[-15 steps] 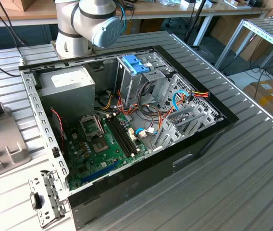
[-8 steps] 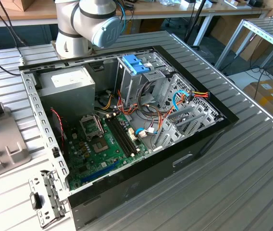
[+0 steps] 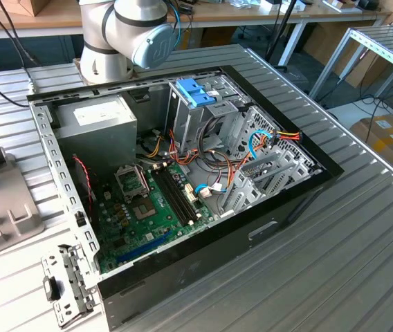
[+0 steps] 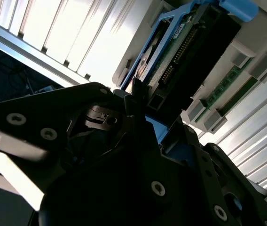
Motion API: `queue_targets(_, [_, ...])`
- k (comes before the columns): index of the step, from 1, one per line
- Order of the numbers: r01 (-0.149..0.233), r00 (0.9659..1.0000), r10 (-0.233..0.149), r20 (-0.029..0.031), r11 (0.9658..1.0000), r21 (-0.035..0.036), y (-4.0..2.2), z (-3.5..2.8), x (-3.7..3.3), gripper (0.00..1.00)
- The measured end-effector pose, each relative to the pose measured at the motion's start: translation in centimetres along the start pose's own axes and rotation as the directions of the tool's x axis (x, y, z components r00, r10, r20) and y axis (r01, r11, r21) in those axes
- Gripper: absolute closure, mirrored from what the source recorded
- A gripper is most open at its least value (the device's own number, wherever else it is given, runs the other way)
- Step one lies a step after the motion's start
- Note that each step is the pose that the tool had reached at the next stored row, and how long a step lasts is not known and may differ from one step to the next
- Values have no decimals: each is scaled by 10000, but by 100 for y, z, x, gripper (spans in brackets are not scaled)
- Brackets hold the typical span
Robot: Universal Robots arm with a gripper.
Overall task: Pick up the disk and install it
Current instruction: 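Pick up the disk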
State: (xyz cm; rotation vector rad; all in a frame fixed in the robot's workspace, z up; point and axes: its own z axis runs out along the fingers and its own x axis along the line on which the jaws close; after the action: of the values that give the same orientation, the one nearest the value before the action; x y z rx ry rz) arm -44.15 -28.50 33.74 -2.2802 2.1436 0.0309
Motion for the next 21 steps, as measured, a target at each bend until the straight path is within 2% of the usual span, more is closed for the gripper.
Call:
queue_targets(10, [0, 10000, 0, 12, 10000, 1, 1, -99, -2, 63])
queue_targets(21, [0, 10000, 0, 18, 10000, 3, 1, -168, -4, 63])
